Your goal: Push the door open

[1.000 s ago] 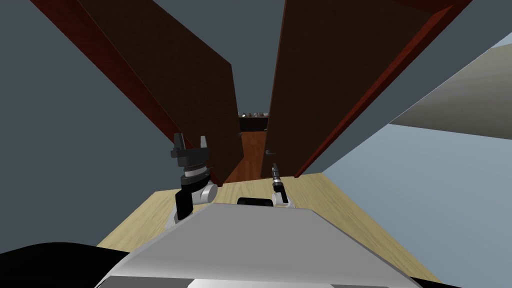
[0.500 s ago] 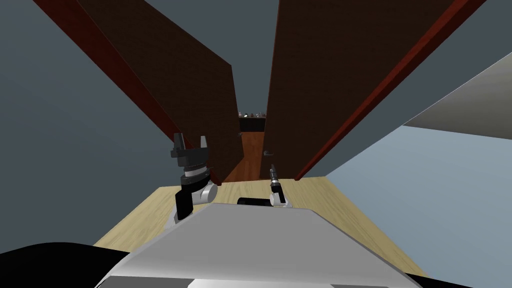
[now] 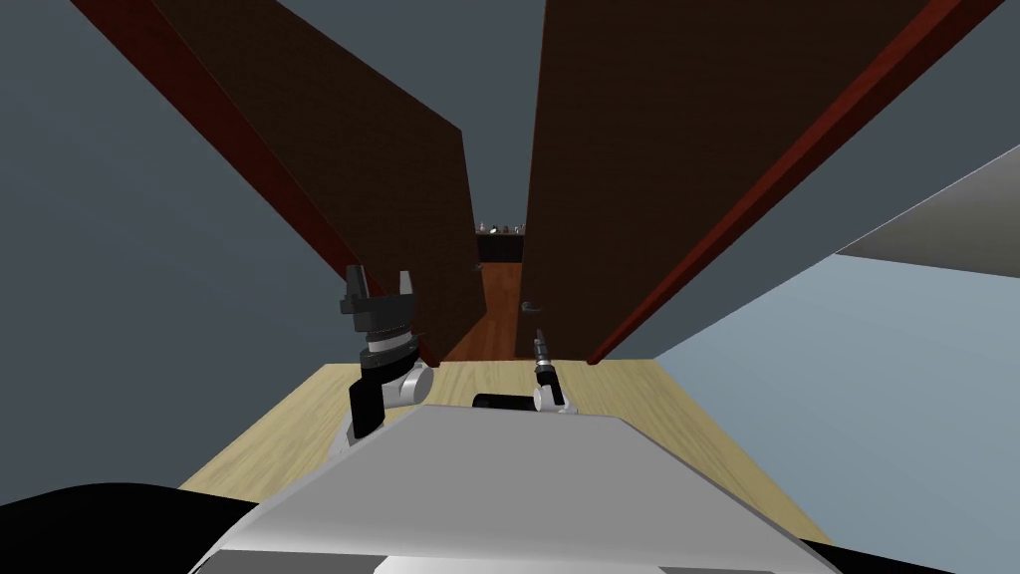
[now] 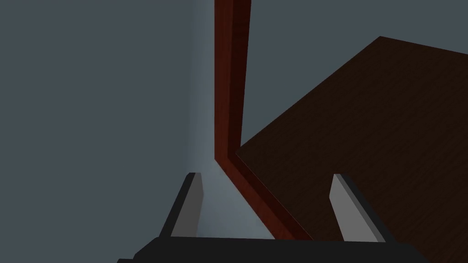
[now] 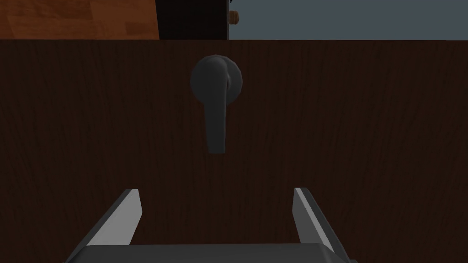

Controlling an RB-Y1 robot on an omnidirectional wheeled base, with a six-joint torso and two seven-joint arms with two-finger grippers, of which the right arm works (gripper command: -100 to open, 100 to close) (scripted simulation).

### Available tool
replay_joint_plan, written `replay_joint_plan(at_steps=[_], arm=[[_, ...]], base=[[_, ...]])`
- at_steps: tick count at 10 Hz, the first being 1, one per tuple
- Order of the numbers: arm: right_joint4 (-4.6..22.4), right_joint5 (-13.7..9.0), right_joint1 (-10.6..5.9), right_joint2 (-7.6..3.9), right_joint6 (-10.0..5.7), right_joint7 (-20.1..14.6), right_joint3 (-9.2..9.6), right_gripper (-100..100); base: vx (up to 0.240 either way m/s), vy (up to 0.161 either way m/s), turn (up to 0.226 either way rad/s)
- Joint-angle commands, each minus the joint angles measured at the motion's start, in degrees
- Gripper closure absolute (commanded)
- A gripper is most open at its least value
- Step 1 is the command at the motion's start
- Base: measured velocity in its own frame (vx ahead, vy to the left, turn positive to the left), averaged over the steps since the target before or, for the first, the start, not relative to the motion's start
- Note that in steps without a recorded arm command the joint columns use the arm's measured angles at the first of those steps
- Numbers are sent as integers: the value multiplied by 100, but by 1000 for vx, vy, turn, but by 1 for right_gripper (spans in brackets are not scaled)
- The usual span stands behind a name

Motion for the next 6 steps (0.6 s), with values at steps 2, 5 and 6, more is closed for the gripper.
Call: replay_joint_plan(at_steps=[2,5,6], arm=[[192,-37,-71,86,-32,4,25,-100],[201,-41,-99,-162,-28,-17,-8,-100],[211,-43,-107,-223,-31,-23,-19,-100]], base=[[24,-103,83],[79,-5,17],[196,-1,15]])
